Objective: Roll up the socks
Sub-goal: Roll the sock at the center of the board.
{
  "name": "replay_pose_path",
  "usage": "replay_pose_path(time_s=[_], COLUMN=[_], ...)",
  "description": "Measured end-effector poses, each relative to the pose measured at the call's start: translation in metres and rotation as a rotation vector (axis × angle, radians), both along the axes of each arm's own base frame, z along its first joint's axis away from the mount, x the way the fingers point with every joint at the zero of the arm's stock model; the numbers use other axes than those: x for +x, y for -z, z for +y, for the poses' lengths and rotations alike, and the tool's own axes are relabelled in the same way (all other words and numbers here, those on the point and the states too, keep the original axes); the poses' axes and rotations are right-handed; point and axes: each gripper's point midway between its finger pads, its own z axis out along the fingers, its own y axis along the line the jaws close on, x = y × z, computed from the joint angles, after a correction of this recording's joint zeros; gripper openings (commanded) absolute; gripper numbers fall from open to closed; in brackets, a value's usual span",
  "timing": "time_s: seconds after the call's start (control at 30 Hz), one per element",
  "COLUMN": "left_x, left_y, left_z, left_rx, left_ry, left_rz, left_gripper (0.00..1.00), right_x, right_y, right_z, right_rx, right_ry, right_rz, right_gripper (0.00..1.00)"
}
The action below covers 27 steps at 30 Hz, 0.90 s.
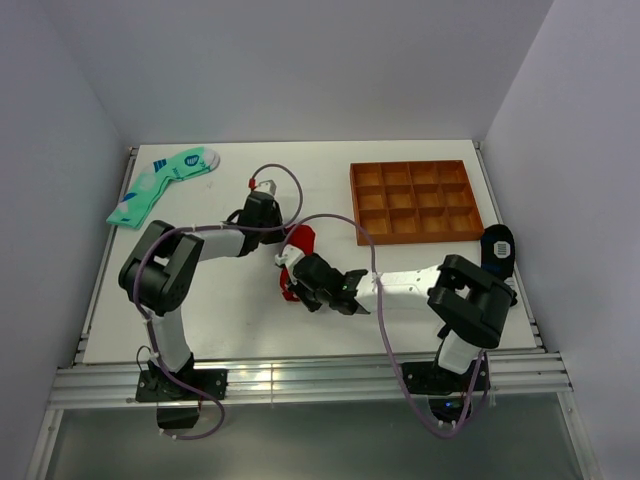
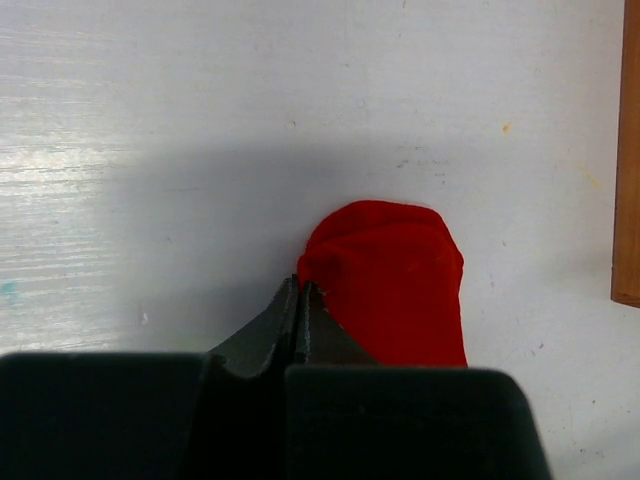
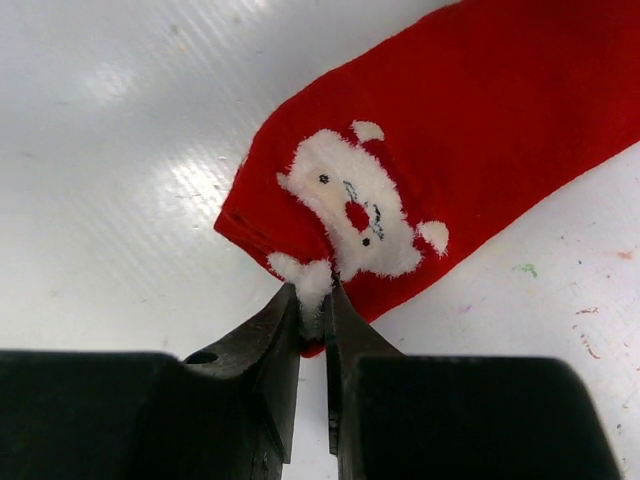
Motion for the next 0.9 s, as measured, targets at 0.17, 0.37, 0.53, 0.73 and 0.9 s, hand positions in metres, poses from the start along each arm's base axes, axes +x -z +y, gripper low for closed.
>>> replay_pose_path(time_s=[0.17, 0.37, 0.53, 0.73, 0.9], left_x=[0.002, 0.002, 0.003, 0.005, 0.003], left_y=[0.0, 0.001, 0.001, 0.001, 0.001], left_z=[0.004, 0.006, 0.006, 0.005, 0.005], left_rx=[0.008, 0.013, 0.013, 0.005, -0.02], left_ry=[-0.012, -0.016, -0.018, -0.021, -0.028], left_rz=[0.012, 0.012, 0.012, 0.003, -0.02], left_gripper=[0.0, 0.0, 0.0, 0.0, 0.0], right_x=[-0.007, -0.018, -0.031, -0.037, -0.027], right_y=[-0.014, -0.013, -0.01, 0.005, 0.006], right_z=[0.006, 0.009, 0.014, 0.017, 0.022], right_rx=[0.047, 0.057, 0.076, 0.063, 0.103], right_ry=[-0.035, -0.081, -0.135, -0.158, -0.137], right_rz=[0.015, 0.061, 0.117, 0.179, 0.245], right_gripper=[0.17, 0.14, 0.13, 0.09, 0.09])
